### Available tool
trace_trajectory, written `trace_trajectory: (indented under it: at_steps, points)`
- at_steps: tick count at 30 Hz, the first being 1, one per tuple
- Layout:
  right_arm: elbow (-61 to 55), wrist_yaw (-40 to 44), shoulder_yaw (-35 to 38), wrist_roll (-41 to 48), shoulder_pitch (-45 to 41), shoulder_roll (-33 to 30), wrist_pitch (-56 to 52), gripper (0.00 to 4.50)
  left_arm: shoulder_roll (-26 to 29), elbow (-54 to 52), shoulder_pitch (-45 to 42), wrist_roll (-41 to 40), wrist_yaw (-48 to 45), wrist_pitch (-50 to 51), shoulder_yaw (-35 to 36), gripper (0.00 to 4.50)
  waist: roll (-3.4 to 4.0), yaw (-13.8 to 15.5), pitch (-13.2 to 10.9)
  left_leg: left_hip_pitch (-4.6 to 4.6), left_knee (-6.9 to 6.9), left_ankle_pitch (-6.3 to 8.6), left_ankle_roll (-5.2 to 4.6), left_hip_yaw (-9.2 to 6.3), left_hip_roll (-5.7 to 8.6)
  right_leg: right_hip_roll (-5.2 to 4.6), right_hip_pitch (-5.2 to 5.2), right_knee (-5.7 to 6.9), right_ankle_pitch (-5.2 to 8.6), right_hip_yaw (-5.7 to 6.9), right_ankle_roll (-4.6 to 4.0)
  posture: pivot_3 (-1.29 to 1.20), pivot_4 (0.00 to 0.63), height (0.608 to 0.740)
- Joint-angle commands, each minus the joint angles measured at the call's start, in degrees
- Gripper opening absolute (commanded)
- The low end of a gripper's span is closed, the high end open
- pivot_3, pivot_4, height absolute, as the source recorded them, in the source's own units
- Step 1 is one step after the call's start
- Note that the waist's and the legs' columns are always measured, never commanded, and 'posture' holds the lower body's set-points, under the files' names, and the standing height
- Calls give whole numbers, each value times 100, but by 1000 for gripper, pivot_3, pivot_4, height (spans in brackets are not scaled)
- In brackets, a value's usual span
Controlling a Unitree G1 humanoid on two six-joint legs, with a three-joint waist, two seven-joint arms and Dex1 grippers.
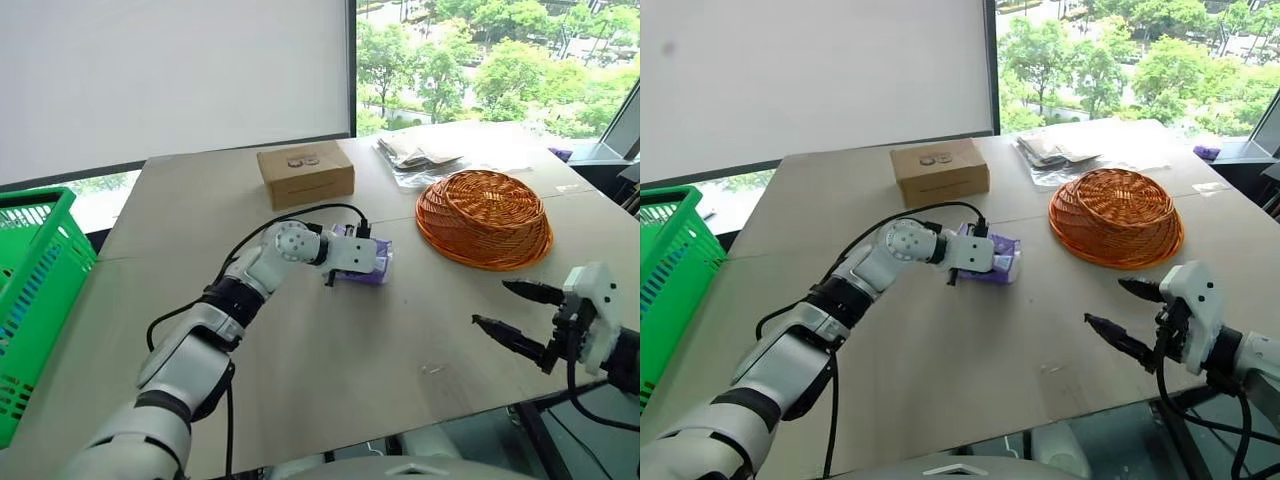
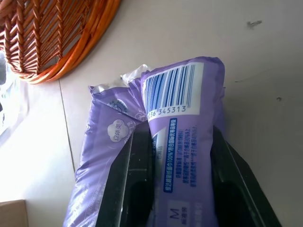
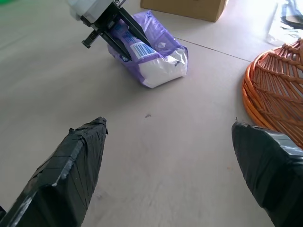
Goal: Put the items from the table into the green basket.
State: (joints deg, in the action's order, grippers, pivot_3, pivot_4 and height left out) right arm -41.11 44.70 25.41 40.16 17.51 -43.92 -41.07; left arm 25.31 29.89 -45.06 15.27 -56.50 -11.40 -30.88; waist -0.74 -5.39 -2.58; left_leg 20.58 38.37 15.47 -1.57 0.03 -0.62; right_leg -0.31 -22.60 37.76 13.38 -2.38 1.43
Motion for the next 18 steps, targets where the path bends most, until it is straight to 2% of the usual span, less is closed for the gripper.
trace_trajectory:
  at_steps: [1, 5, 8, 11, 18]
  points:
    - [-38, 43, -47, 248, -338, -150, -20, 4500, 64, 49, 95, 267, 253, 130, 84, 618, -2, 5, -1, 0, 0, 0, 0, 0, 1, 0, 0, 0, 0, -1, 0, -127, 17, 740]
    - [-2, 19, -344, 584, -1025, -211, -137, 4500, 328, -294, -211, 96, 785, 576, 794, 618, -15, -16, -27, 1, 0, 0, 0, -2, 0, 3, -8, 0, 0, 0, 0, -72, 13, 740]
    - [101, -75, -807, 835, -1929, -137, -263, 4500, 826, -621, -533, 113, 1105, 1156, 1413, 618, -54, -27, -67, 12, -4, 0, -1, 16, -12, 21, -54, 15, -15, -21, 21, -33, 10, 740]
    - [319, -233, -1299, 940, -2827, 104, -365, 4500, 1368, -922, -631, 141, 1240, 1675, 1867, 618, -57, 3, -68, 35, -7, 0, -1, 13, -18, 28, -82, 21, -16, -20, 22, 37, 0, 740]
    - [1001, 53, -2335, 921, -4216, 761, -277, 4500, 2761, -1816, -272, 524, 1564, 3212, 2884, 618, -56, 483, -67, 98, -13, 12, -17, -10, -14, 21, -125, 7, -24, -2, 1, 163, 0, 740]
